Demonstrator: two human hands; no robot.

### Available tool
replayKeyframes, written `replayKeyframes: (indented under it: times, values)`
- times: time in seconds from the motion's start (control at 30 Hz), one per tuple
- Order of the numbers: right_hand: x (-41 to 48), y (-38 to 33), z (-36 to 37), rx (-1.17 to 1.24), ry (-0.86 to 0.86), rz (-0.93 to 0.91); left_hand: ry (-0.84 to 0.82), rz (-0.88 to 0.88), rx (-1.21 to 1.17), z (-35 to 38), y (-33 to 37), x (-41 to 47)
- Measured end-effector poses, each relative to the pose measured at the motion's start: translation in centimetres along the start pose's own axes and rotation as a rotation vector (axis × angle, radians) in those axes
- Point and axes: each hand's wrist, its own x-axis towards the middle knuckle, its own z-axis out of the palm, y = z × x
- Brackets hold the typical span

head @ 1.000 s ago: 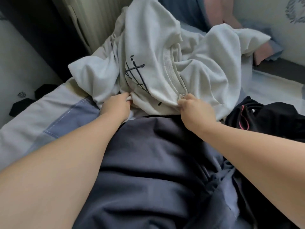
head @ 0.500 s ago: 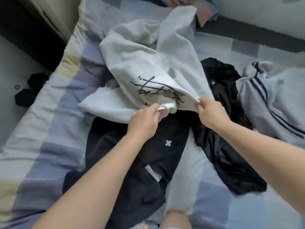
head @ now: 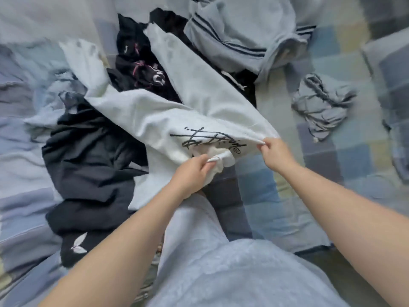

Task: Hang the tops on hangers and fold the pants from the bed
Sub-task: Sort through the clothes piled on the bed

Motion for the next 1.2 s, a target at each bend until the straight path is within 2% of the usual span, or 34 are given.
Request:
replayKeyframes:
  times: [0.2,0.33,0.43,0.53,0.67,0.73,0.83,0.97,1.1,1.2]
  values:
    - [-5.4,15.3,-1.4,0.077,0.12,0.295,-0.197,0.154,0.133,8.3,7.6,2.2]
    - [-7.5,18.9,-0.5,0.169,0.176,0.378,-0.233,0.173,0.104,12.0,9.7,3.1]
    - [-8.6,17.8,1.3,0.232,0.162,0.387,-0.26,0.071,0.027,12.4,8.4,3.3]
    - [-8.9,14.2,3.4,0.23,0.072,0.303,-0.21,-0.066,0.02,10.6,4.6,3.2]
    - [-8.3,8.3,6.8,0.306,-0.174,0.206,-0.254,-0.238,0.224,7.4,-1.8,3.2]
    - [-7.9,5.8,9.0,0.254,-0.269,0.133,-0.296,-0.259,0.342,6.4,-4.0,3.7]
    - [-6.9,3.0,12.0,-0.015,-0.382,0.012,-0.378,-0.235,0.424,5.5,-6.6,5.0]
    - [-5.8,0.9,14.8,-0.224,-0.522,0.079,-0.412,-0.151,0.549,5.9,-9.4,6.5]
    - [-4.3,-0.2,17.0,-0.397,-0.477,0.078,-0.272,0.106,0.854,6.4,-11.4,8.5]
    - [-3.1,-0.5,18.2,-0.469,-0.428,0.043,-0.299,0.161,0.924,5.9,-12.7,10.1]
